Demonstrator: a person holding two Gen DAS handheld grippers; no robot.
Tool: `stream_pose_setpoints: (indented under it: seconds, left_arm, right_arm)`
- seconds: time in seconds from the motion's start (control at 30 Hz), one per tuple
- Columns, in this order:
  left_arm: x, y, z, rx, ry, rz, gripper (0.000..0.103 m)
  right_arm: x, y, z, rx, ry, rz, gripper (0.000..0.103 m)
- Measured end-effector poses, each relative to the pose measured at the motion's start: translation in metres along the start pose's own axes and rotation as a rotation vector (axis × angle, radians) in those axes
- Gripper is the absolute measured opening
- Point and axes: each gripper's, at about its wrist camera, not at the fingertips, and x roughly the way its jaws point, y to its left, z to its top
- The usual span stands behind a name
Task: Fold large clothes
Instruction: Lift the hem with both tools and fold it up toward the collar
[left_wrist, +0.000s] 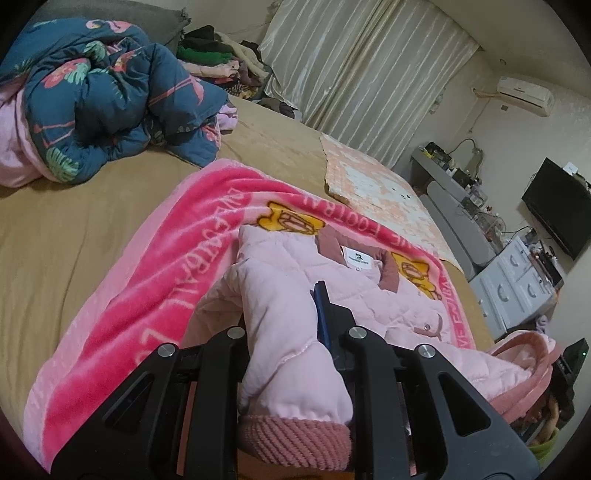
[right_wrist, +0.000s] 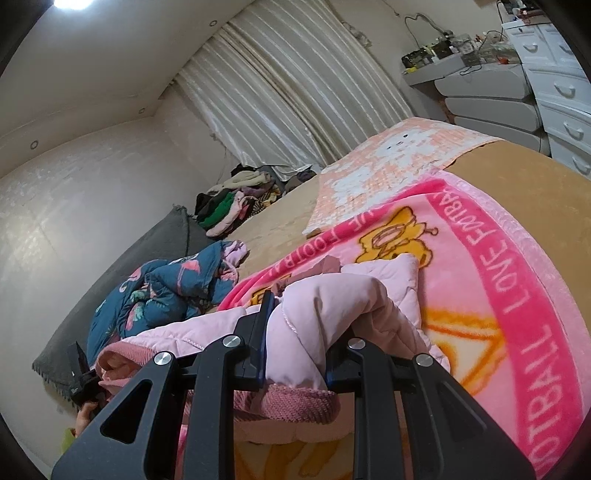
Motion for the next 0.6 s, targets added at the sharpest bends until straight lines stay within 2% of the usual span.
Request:
stream_pose_setpoints:
  seconds: [0.23, 0.6]
  left_arm:
    - [0.020, -0.011, 0.010, 0.045, -0.010, 0.030, 0.013]
    - [0.045, -0.010, 0.017, 0.080, -0.007, 0.054, 0.014]
  right_arm:
    - [0.021, -0.010, 0.011, 0.033, 0.015, -0.036, 0.020]
    - [0.050, -0.011, 0.023, -0.004, 0.059, -0.108, 0.020]
